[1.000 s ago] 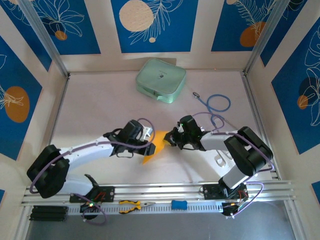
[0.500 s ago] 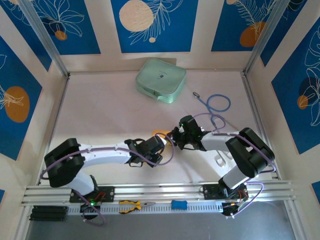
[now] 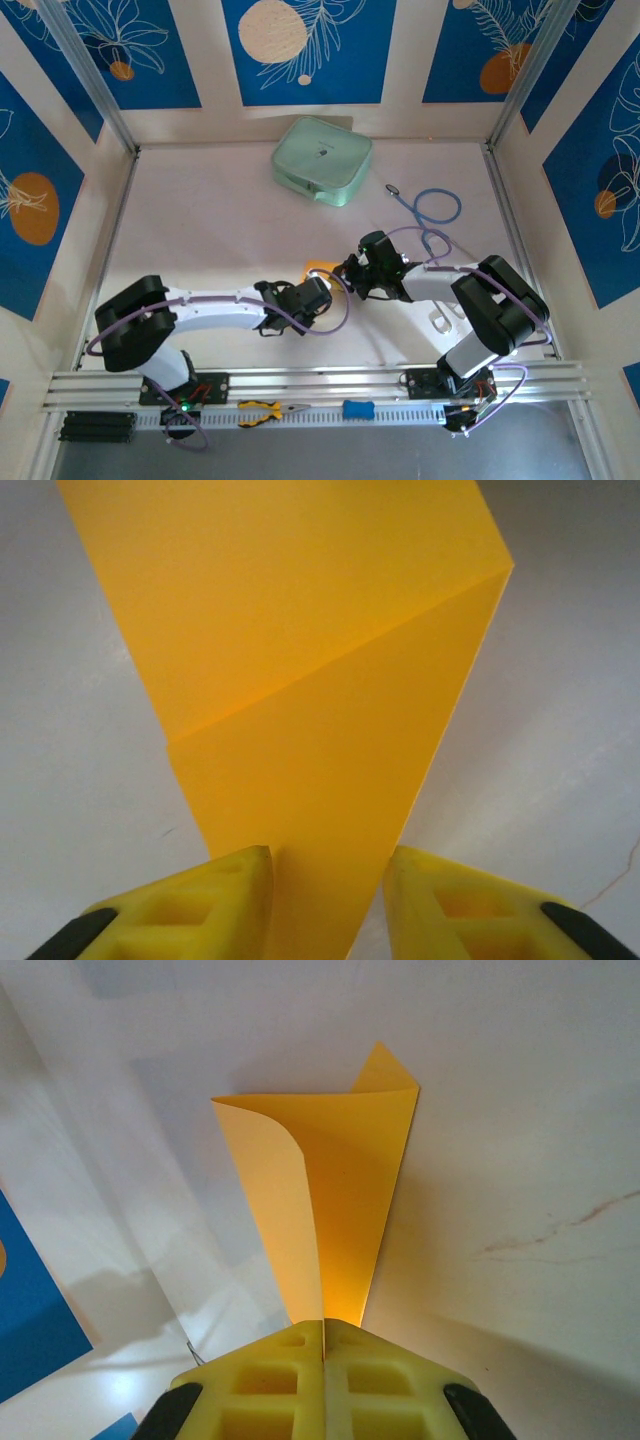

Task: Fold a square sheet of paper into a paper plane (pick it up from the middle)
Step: Fold the wing at the bottom-center of the table.

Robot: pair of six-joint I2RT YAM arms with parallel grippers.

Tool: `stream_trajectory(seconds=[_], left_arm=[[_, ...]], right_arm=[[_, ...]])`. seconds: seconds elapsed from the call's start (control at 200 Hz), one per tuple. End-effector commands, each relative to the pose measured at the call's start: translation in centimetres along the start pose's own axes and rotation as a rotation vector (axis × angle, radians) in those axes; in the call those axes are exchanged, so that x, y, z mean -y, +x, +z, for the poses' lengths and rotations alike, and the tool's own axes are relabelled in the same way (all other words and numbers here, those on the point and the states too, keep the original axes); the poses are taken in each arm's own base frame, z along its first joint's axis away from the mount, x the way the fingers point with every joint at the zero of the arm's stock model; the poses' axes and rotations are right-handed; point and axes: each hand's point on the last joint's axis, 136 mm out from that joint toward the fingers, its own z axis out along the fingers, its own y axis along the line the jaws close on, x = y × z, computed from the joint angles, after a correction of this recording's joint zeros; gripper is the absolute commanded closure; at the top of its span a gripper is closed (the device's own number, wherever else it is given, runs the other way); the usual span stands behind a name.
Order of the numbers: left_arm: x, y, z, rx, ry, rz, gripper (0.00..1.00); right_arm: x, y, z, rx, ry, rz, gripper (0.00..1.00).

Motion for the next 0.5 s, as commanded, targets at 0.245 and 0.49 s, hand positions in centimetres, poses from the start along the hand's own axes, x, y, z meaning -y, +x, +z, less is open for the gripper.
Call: stream_trajectory(seconds=[0.245, 0.49], left_arm=[[-0.13, -0.24, 0.07, -0.006, -0.041, 0.024, 0.67], [-0.32, -0.20, 0.08, -0.006, -0.050, 0.020, 0.69]], right_arm=[[-0.33, -0.30, -0.38, 0.006, 0.002, 0.007, 1.00], [-0.36, -0.37, -0.41, 0.007, 0.002, 0.008, 1.00]])
